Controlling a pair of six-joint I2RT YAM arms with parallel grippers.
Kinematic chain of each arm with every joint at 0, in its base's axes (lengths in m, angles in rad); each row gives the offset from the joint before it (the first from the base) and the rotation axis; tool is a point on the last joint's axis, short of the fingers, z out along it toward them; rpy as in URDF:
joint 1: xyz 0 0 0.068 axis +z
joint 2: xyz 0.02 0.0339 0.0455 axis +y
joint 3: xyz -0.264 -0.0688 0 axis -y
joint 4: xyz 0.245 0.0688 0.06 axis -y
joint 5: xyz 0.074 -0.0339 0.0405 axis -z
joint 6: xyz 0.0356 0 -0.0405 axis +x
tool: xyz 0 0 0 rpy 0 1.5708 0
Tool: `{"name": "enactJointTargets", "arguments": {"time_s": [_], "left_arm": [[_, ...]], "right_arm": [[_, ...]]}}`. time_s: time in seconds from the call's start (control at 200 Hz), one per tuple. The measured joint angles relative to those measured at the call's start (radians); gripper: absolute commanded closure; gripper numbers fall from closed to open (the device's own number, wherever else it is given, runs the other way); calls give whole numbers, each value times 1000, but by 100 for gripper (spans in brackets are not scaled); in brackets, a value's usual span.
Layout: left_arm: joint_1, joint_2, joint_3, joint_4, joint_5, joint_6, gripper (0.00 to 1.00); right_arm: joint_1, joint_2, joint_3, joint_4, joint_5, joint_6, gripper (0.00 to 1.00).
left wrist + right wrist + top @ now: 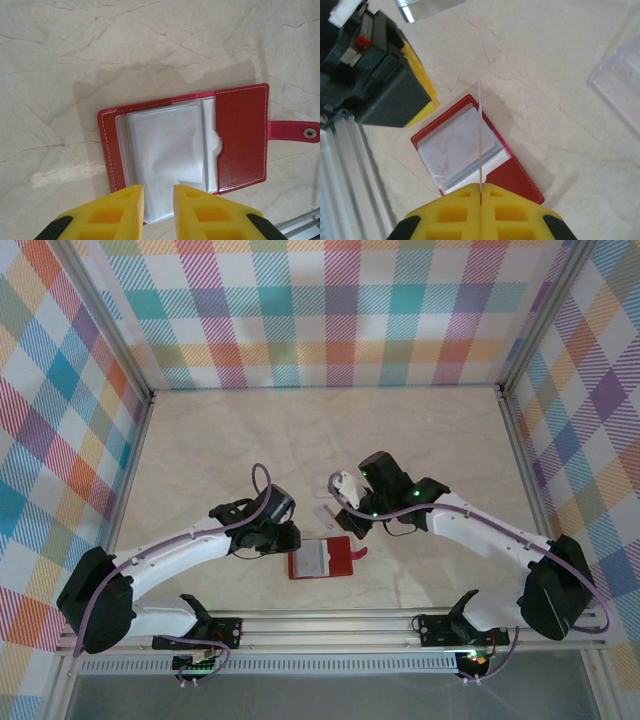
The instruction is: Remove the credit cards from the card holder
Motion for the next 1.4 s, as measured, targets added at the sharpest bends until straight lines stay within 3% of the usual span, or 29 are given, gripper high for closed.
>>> {"name": "enactJointTargets", "arguments": {"time_s": [0.275,0.735,1.055,1.405], "left_arm": [[16,-5,-45,0,-1,3,76],[120,12,-82,43,44,3,74],[140,12,-82,43,53,14,73],[143,-10,-82,35,52,14,73]], "right_arm": [[-20,97,163,-55,29,-348,100],[-135,429,651,-305,134,-661,100],[-163,720,1048,-638,144,-790,100],[-167,885,1148,-758,179,-824,100]]}}
